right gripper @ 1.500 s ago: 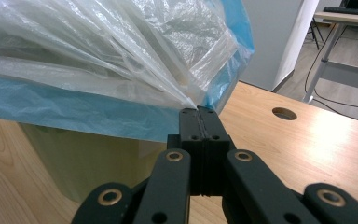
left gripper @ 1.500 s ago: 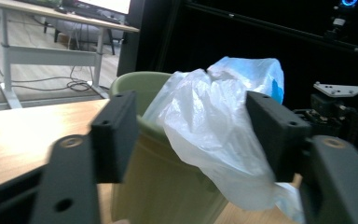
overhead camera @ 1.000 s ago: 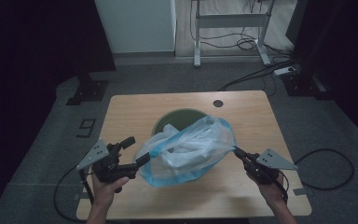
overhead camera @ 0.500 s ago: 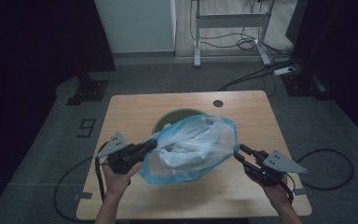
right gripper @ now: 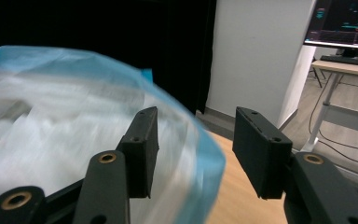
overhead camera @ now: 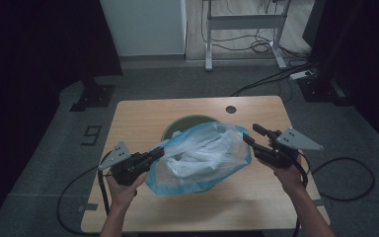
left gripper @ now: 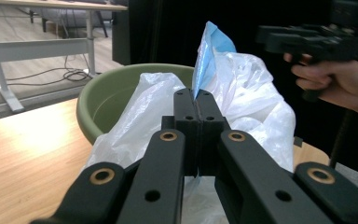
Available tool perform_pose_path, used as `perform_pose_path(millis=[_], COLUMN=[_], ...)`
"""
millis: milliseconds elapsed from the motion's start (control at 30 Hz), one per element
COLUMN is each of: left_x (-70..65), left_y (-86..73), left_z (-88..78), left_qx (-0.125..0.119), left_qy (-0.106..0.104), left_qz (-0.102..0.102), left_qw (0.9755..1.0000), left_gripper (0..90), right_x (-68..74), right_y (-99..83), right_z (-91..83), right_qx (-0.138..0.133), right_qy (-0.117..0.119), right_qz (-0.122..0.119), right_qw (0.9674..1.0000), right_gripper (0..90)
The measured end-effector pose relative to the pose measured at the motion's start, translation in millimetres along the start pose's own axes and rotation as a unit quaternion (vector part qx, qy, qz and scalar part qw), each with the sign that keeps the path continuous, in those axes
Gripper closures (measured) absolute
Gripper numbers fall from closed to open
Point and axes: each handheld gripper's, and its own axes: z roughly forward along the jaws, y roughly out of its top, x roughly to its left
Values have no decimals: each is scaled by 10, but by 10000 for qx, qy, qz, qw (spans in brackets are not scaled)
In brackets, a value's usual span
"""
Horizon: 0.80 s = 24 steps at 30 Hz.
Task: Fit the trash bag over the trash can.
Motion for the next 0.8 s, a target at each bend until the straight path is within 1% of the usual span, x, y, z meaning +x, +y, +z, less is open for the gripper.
perform_pose_path(millis=[33,100,167,233,267,300,333,367,400,467,533,600,633,700,800], left_x=[2,10,23,47,60,77,101,125,152,207,263,286,293,322,392], left_y=[2,4,3,3,4,7,11,15,20,27,31,30,29,26,39], left_z=[0,0,0,-5,-6,-6,-4,1,5,17,42,53,56,75,108], left_qx=[-10,-27,-45,-75,-94,-104,-107,-118,-122,-157,-171,-176,-179,-195,-173], left_qy=[-3,-13,6,16,30,51,58,78,124,149,160,222,256,331,377], left_qz=[-1,-12,-19,-52,-61,-76,-93,-119,-132,-222,-301,-319,-334,-408,-490], left_qw=[10000,10000,10000,10000,9999,9999,9999,9998,9998,9995,9993,9991,9990,9984,9979], left_gripper=[897,897,897,897,897,897,897,897,897,897,897,898,897,897,897], right_x=[-9,-16,-16,-19,-21,-22,-20,-25,-43,-84,-116,-120,-118,-115,-115], right_y=[40,71,65,43,22,6,-6,-13,-18,-14,-8,2,10,16,34], right_z=[80,204,324,413,463,492,514,530,542,563,582,578,574,574,590], right_qx=[33,128,245,381,475,536,611,664,626,638,632,560,553,569,507], right_qy=[58,102,157,193,220,249,149,28,44,-15,18,22,10,-6,-16], right_qz=[1,-31,-51,-66,-80,-130,-227,-248,-152,-20,54,52,13,-44,-44], right_qw=[10000,9999,9996,9991,9986,9982,9978,9975,9979,9980,9980,9984,9985,9984,9987], right_gripper=[487,481,478,498,568,684,787,869,891,892,892,892,893,893,892])
